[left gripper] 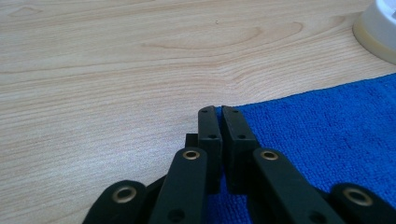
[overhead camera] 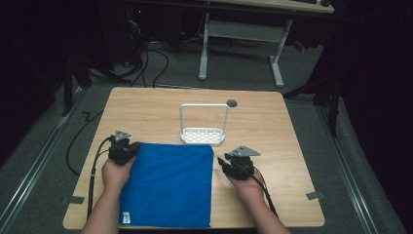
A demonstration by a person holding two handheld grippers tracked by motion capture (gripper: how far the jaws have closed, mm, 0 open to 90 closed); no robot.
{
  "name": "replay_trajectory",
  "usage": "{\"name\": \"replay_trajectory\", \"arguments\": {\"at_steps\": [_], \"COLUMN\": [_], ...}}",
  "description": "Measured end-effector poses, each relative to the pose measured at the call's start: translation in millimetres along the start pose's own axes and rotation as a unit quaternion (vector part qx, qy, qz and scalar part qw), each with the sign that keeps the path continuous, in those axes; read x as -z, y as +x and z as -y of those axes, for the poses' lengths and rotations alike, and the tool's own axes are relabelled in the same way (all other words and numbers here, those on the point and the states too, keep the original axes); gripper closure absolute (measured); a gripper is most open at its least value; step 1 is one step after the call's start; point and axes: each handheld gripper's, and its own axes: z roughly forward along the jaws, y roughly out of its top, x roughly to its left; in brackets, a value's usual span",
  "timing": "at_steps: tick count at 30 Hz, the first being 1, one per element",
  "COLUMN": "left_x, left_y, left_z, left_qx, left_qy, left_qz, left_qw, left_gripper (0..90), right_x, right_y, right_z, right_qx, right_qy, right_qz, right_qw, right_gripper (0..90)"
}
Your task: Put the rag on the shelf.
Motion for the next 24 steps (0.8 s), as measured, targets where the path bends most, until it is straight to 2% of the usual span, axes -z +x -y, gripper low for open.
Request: {"name": "replay_trajectory", "arguments": {"at_steps": [5,6,7,11,16,21,22,24], "left_x": [1.8,1.8,2.0,2.0,1.9,1.7,1.7,1.7], "left_y": [1.0,1.0,1.3,1.7,1.3,1.8,1.8,1.5], "left_z": [0.8,0.8,1.1,1.2,1.3,1.2,1.2,1.3], "left_qx": [0.004,0.004,0.004,0.007,0.003,0.008,0.008,0.006], "left_qy": [-0.007,-0.007,-0.007,-0.006,-0.004,-0.005,-0.004,-0.004], "left_qz": [0.006,0.006,0.009,0.012,0.012,0.013,0.014,0.013], "left_qw": [1.0,1.0,0.9999,0.9999,0.9999,0.9999,0.9999,0.9999], "left_gripper": [87.2,87.2,87.2,87.0,86.9,86.8,86.9,86.9], "right_x": [-33.4,-33.4,-44.7,-58.8,-65.3,-66.8,-66.9,-67.9], "right_y": [0.9,0.9,0.8,1.6,2.9,5.2,6.7,9.9], "right_z": [-17.7,-17.7,-23.1,-26.9,-25.5,-26.7,-27.1,-27.2], "right_qx": [-0.007,-0.007,-0.02,-0.035,-0.035,-0.036,-0.034,-0.011], "right_qy": [0.017,0.017,0.018,0.023,0.03,0.034,0.036,0.037], "right_qz": [0.019,0.019,0.02,0.019,0.022,0.028,0.029,0.039], "right_qw": [0.9997,0.9997,0.9994,0.999,0.9987,0.9984,0.9984,0.9985], "right_gripper": [67.7,67.7,71.2,74.9,74.4,69.1,69.0,73.3]}}
